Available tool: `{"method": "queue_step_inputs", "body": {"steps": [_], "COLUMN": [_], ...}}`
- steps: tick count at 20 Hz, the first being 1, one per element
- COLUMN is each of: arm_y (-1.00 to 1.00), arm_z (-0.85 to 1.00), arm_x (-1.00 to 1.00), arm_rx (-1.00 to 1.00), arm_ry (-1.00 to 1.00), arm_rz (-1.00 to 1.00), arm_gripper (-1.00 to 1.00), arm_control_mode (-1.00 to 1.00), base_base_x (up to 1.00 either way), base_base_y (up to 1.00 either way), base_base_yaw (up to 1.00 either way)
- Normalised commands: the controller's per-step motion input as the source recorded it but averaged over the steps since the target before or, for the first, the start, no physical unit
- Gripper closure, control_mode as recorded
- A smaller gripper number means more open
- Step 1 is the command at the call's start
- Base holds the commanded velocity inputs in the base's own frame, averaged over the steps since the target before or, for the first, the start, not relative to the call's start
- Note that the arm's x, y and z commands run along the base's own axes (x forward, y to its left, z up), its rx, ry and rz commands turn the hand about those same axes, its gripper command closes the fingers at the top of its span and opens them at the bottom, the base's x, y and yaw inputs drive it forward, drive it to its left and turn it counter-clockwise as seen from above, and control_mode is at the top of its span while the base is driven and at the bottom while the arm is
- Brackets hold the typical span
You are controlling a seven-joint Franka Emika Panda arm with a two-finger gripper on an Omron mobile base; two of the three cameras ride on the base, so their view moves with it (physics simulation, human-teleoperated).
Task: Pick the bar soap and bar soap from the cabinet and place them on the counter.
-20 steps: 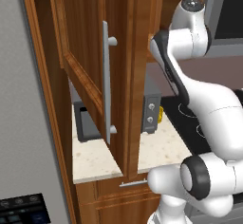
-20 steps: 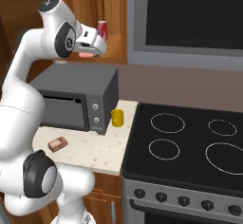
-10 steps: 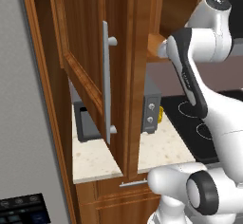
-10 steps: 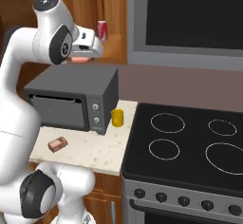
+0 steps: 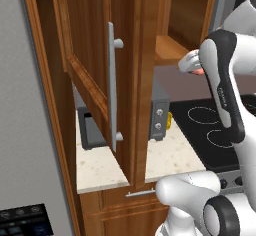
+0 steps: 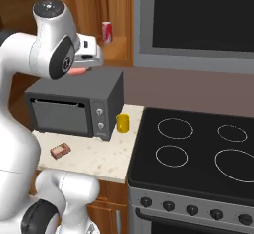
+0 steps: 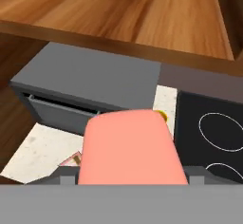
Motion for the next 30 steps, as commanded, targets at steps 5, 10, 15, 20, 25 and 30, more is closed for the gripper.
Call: {"method": "queue_step_inputs", "body": {"steps": [5, 10, 15, 20, 25, 30], "arm_y": [0.03, 0.01, 0.03, 0.07, 0.11, 0.01], "arm_z": [0.00, -0.01, -0.14, -0.21, -0.31, -0.39], "arm_x": [-0.51, -0.46, -0.39, -0.25, -0.16, -0.06], "arm_rx": [0.00, 0.00, 0.00, 0.00, -0.01, -0.04], "arm_ry": [0.03, 0.05, 0.10, 0.11, 0.06, 0.05], "arm_rz": [0.22, 0.23, 0.19, 0.15, 0.13, 0.08], "arm_gripper": [1.00, 1.00, 1.00, 1.00, 1.00, 1.00], "arm_control_mode": [-1.00, -1.00, -1.00, -1.00, -1.00, -1.00], "base_base_x": [0.00, 0.00, 0.00, 0.00, 0.00, 0.00], "base_base_y": [0.00, 0.00, 0.00, 0.00, 0.00, 0.00], "base_base_yaw": [0.00, 0.00, 0.00, 0.00, 0.00, 0.00]}}
